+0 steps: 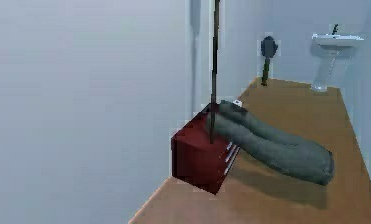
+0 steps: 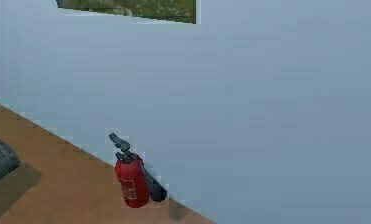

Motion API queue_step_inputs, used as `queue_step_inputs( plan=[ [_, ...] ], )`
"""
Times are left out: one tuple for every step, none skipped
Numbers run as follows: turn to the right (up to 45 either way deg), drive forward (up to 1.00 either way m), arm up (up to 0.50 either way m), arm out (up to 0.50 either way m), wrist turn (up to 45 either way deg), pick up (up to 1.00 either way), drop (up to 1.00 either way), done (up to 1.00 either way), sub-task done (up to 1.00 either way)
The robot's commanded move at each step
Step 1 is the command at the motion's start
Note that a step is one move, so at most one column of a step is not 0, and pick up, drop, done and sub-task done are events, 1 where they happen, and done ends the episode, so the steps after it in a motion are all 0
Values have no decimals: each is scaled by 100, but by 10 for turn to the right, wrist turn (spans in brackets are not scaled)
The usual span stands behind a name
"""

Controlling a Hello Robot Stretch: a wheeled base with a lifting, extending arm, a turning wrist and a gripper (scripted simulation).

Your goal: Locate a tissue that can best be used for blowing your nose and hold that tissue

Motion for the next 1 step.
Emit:
queue_step_inputs(
  plan=[
    [-450, 0, 0, 0, 0, 0, 0, 0, 0]
  ],
)
